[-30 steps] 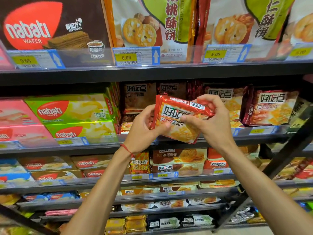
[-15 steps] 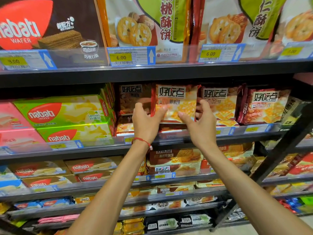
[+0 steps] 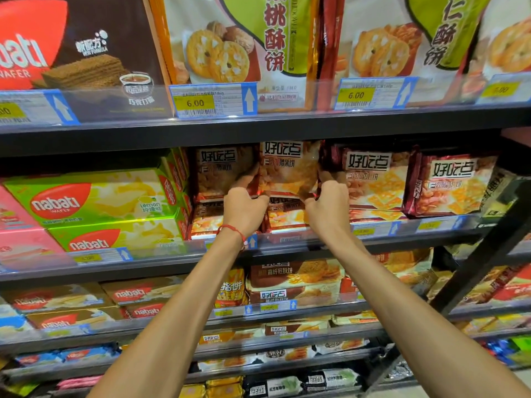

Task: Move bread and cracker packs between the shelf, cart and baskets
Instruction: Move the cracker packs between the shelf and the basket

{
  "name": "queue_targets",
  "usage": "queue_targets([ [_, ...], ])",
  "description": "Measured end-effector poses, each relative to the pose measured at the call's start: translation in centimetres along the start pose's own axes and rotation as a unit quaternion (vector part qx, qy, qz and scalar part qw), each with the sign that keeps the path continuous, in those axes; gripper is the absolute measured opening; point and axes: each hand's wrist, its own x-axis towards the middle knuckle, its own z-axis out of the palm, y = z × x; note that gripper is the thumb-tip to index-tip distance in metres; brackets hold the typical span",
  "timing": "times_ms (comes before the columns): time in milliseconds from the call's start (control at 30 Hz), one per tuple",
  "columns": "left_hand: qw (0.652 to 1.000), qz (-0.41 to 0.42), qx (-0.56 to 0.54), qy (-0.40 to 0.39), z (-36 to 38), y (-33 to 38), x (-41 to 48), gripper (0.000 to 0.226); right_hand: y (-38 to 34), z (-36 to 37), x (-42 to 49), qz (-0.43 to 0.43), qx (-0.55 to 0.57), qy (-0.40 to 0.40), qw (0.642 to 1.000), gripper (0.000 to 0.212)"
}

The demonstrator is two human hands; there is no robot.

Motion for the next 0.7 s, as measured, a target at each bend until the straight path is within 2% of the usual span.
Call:
queue_targets([
  [133,1.0,0.003,-0.012,-0.025,0.7,-0.2,0.4,0.052,-0.3,0.2,0.1,-0.009,-0.019,-0.008,1.0,0.019],
  [267,0.999,-0.01,0.0,-0.049,1.5,-0.3,0.2,0.058,0.0,0.6,0.2,-0.005,0.001,-0.064,0.998,0.042],
  [500,0.999,0.008,0.008,-0.045,1.5,-0.6,0.0,0.063,0.9,-0.3,0.3,-0.035,0.011,-0.123,0.992,0.043],
  [600,0.996,0.051,0.06,-0.033,1.5,-0.6,-1.0,0.059,1.5,-0.8,-0.7,-0.085,0.012,-0.131,0.988,0.045],
  [700,0.982,0.105,0.154,-0.01,1.0,0.0,-2.6,0.039,1.9,-1.6,-1.6,-0.157,0.022,-0.125,0.979,0.038],
])
